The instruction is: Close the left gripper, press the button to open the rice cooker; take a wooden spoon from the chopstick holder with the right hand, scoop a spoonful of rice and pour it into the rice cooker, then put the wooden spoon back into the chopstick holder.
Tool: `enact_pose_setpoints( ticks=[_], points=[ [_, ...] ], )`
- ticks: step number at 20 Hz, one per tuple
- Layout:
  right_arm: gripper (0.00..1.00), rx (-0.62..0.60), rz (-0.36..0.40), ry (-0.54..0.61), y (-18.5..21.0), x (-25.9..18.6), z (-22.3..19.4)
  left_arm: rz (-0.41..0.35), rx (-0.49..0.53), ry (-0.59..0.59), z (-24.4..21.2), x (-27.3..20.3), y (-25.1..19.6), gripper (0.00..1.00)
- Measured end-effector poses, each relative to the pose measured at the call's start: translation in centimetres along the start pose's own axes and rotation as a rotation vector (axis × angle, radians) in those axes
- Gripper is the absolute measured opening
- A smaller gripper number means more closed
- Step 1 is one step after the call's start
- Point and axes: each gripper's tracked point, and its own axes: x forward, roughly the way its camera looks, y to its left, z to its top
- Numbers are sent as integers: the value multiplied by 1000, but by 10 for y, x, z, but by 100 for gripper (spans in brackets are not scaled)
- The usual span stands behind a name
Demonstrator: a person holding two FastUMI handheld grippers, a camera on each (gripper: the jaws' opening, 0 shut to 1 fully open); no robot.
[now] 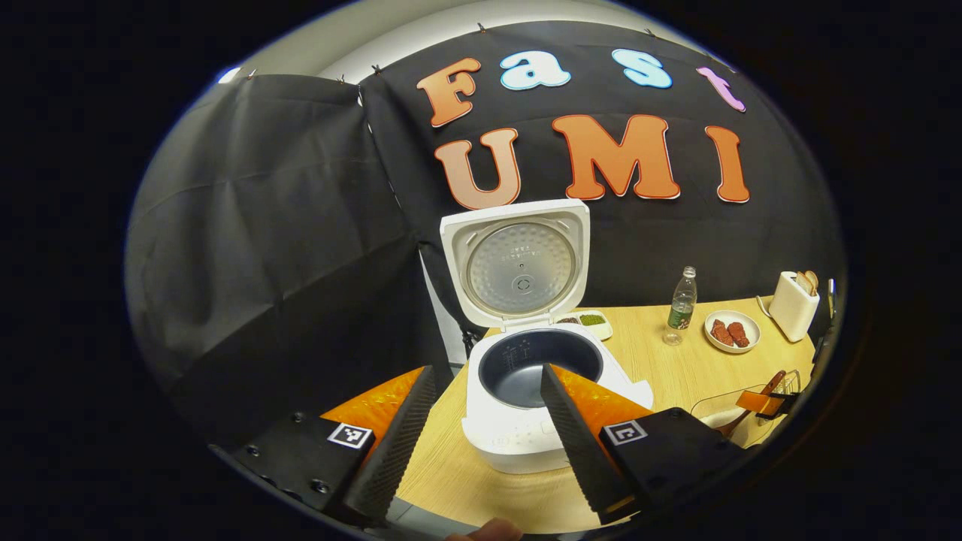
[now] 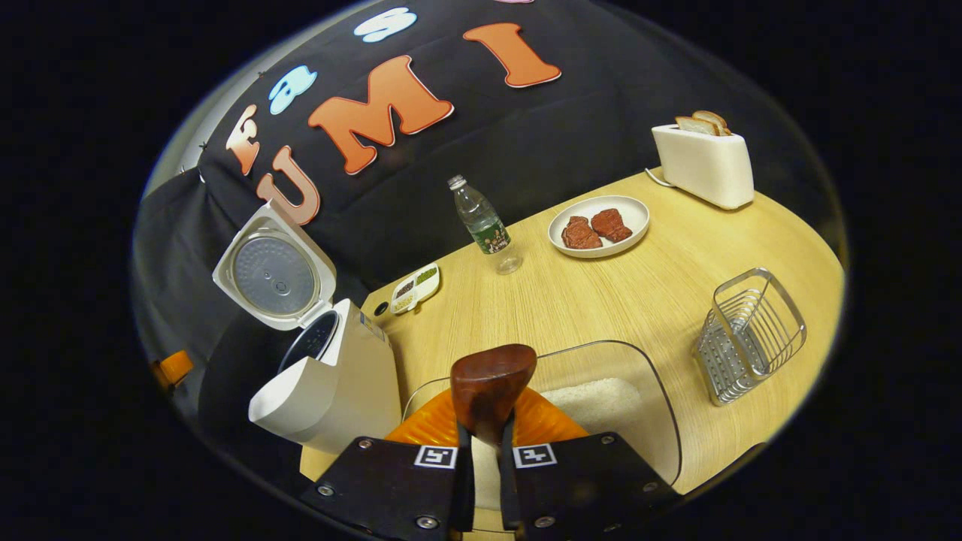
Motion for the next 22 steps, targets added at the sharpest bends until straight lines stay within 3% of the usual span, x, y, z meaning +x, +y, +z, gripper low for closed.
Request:
enact_pose_setpoints(
  ticks=[3,5,6,8,9,18,19,20,22],
  points=[
    [17,59,6,20,-3,2,-1,-4,-1,2,-2,0,3,90],
    [13,128,38,45,2,3,-6,-4,1,1,-2,2,6,91],
    [13,159,53,50,4,4,-6,-4,4,1,-2,2,7,96],
    [13,182,62,52,6,7,-5,-3,9,1,-2,3,9,96],
    [13,193,66,62,4,7,-8,-3,11,0,-2,2,9,91],
    [13,468,135,137,-13,12,-15,-13,22,-2,0,2,4,91],
    [13,498,138,140,-13,12,-16,-13,27,-3,1,2,2,96],
    [13,510,145,143,-15,13,-17,-14,31,-5,1,3,0,91],
    [13,538,164,160,-16,11,-22,-16,35,-5,4,2,-4,91]
  ],
)
